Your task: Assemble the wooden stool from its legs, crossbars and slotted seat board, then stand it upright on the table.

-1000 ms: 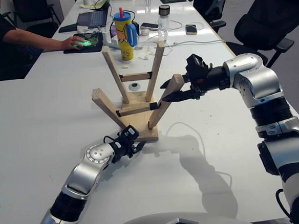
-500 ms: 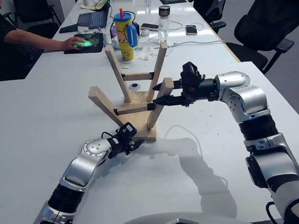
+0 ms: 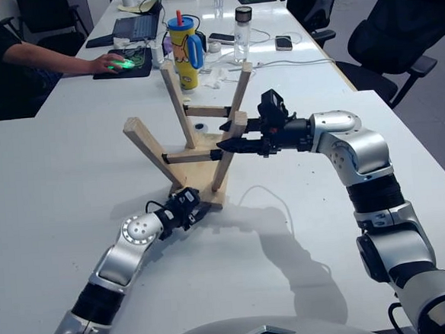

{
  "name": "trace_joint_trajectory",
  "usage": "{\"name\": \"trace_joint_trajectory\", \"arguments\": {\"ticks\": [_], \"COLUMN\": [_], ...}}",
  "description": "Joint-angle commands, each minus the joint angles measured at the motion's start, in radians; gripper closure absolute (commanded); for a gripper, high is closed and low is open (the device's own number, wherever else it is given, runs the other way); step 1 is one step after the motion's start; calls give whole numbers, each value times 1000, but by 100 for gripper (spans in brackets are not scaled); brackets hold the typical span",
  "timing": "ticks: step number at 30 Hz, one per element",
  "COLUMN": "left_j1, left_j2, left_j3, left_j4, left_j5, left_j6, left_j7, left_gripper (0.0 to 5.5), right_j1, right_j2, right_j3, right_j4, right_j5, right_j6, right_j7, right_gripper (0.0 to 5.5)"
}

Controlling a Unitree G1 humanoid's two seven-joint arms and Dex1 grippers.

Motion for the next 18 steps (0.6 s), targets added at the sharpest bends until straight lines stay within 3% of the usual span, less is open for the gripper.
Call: {"name": "trace_joint_trajectory", "arguments": {"ticks": [1,5,10,18], "left_j1": [92,-48,-214,-31], "left_j2": [15,-47,-80,8], "left_j3": [147,230,250,-24], "left_j4": [-241,-374,-428,-102], "left_j5": [199,304,433,731], "left_j6": [-413,-348,-190,39], "left_j7": [253,348,335,68], "left_gripper": [278,278,278,278], "right_j1": [63,69,59,37], "right_j2": [-8,-21,-26,-24], "right_j3": [78,94,123,144], "right_j4": [-25,-30,3,32], "right_j5": [-3,-11,-43,-50], "right_j6": [98,98,81,67], "right_j7": [5,3,-9,-19], "right_gripper": [345,345,345,345]}}
